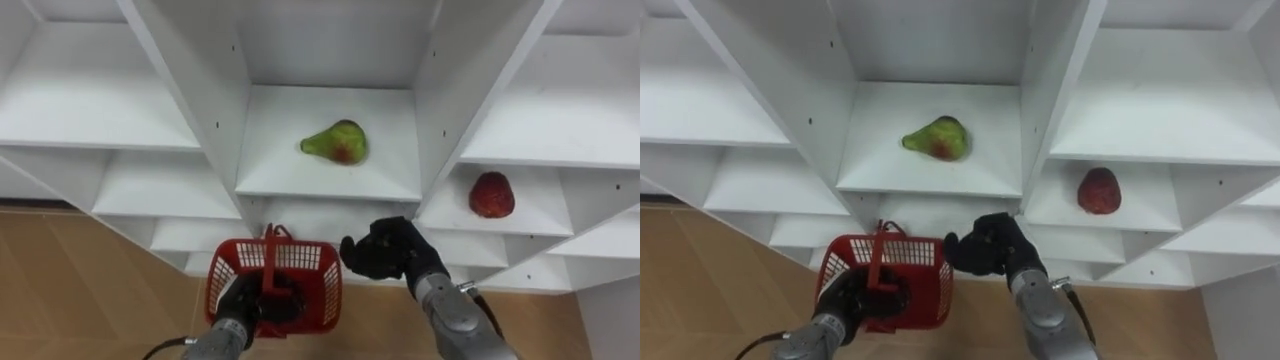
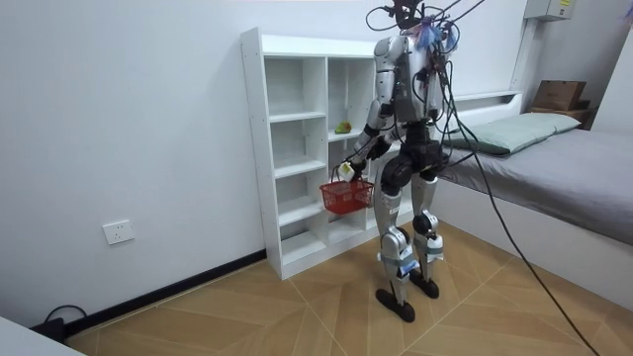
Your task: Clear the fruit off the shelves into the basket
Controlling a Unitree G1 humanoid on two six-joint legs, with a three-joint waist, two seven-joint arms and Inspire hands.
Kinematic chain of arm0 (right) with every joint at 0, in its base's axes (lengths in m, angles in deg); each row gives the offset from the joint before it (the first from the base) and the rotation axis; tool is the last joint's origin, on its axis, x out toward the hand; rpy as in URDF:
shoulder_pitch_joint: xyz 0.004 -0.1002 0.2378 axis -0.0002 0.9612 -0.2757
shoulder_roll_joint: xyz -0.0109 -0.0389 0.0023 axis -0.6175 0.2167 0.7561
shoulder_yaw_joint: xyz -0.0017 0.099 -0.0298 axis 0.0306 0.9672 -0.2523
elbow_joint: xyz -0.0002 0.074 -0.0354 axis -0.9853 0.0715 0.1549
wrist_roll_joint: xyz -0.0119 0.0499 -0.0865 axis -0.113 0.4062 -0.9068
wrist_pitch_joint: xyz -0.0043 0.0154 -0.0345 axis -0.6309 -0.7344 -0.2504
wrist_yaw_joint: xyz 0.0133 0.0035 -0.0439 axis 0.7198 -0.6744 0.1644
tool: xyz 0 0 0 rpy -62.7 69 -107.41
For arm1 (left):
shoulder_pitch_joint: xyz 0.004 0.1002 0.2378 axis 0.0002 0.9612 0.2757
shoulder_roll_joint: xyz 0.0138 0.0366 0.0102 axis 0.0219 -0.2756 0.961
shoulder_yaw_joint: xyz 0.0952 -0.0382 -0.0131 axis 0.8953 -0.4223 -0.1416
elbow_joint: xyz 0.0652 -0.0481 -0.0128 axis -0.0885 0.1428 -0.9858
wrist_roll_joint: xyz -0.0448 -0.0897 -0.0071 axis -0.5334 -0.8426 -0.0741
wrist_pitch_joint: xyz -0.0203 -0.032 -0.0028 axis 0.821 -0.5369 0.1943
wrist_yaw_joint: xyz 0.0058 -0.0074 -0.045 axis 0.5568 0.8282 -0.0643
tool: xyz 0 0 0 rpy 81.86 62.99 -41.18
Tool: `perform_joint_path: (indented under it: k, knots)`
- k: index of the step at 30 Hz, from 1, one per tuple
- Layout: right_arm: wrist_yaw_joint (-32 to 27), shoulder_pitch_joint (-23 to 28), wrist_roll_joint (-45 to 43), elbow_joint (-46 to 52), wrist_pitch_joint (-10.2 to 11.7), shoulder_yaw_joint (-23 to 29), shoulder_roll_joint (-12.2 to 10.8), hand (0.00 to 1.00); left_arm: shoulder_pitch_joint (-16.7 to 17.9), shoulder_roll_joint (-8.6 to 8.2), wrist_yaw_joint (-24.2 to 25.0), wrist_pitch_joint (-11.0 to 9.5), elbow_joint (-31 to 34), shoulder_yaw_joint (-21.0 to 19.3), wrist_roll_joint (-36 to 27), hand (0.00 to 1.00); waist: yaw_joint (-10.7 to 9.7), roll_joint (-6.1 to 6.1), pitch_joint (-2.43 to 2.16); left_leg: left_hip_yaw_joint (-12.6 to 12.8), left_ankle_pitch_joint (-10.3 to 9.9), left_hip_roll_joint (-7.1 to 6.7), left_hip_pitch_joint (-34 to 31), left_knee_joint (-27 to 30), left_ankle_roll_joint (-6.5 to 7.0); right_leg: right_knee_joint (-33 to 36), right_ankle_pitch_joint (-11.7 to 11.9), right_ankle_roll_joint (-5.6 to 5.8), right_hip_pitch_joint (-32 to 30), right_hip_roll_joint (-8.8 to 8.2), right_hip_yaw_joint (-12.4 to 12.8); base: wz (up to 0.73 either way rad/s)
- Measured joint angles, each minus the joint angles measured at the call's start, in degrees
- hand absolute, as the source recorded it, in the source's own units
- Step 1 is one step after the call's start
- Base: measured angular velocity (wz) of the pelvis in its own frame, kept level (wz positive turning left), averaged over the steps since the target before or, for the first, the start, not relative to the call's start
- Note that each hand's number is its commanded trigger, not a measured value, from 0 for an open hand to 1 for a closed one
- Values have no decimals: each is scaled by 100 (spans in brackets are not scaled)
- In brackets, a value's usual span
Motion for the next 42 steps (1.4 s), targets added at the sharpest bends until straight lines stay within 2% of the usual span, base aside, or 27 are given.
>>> perform_joint_path:
  k: [5,9,10,12,13,14,15,16,17,19,21,24,29,36,42]
  knots:
    - [-159,-2,112,-90,0,-106,-2,100,-10,-16,97,0,-48,206,-5,100,60,-1,1,-63,1,2,0,0,-2,7,0,0,-11,9,7,-1]
    - [-270,-79,124,-94,7,-115,-3,100,-8,-31,98,0,-131,210,-7,100,81,-5,3,-269,1,3,-1,-2,-2,146,0,0,-112,18,29,-13]
    - [-305,-71,169,-104,7,-120,-4,100,-18,-34,100,-2,-152,222,-11,100,88,-5,4,-340,1,5,12,-4,-2,221,-2,-2,-142,18,25,-14]
    - [-333,-79,271,-106,14,-132,-7,100,-75,-64,103,-22,-230,308,-12,100,158,13,60,-745,9,54,113,-52,-7,707,-144,-51,-475,63,23,-40]
    - [-327,-126,298,-96,31,-154,-59,100,-87,-8,104,-83,-241,287,-13,100,238,-62,76,-1059,4,55,96,-40,-17,315,35,-210,-709,158,195,-44]
    - [-309,-202,316,-83,54,-328,-67,100,-119,33,109,-118,-350,259,-12,100,156,-17,93,-1096,-35,52,36,-25,-97,-14,470,-276,-681,164,64,-22]
    - [-329,-208,319,-76,77,-382,-56,100,-149,21,131,-113,-409,282,-7,100,91,27,97,-1034,-26,67,3,-49,-121,-27,501,-294,-667,169,-12,20]
    - [-341,-208,320,-85,76,-428,-44,100,-203,-31,162,-116,-508,303,-11,100,45,59,93,-796,-6,105,3,-106,-154,-12,502,-295,-667,165,-33,29]
    - [-357,-207,319,-95,76,-442,-56,100,-225,-44,199,-116,-533,310,-30,100,27,46,99,-544,23,132,-10,-134,-195,-10,502,-295,-659,167,17,26]
    - [-356,-189,341,-109,75,-433,-49,100,-229,-69,217,-115,-535,332,-123,100,-32,48,102,-290,39,171,3,-179,-191,-10,498,-290,-636,180,48,32]
    - [-344,-188,416,-141,75,-388,-46,100,-230,-78,217,-115,-548,377,-184,100,-55,41,105,-286,45,166,35,-191,-181,-12,494,-283,-617,184,35,20]
    - [-319,-207,572,-142,77,-388,-60,100,-239,-84,217,-113,-610,421,-217,100,25,40,104,-276,50,101,49,-187,-172,-12,490,-277,-611,187,16,-7]
    - [-200,-323,571,-142,76,-450,-167,100,-280,-128,218,-112,-620,430,-215,100,64,39,103,-224,69,103,-6,-154,-139,-6,489,-278,-612,171,-104,10]
    - [-49,-325,571,-179,58,-643,-179,100,-280,-140,232,-105,-614,513,-215,100,63,27,94,-195,92,76,-51,-47,-122,25,498,-294,-610,91,-126,3]
    - [168,-327,585,-180,58,-664,-185,100,-281,-125,335,-102,-605,527,-211,100,60,-32,40,-156,97,63,-48,25,-119,106,499,-294,-604,63,-126,0]
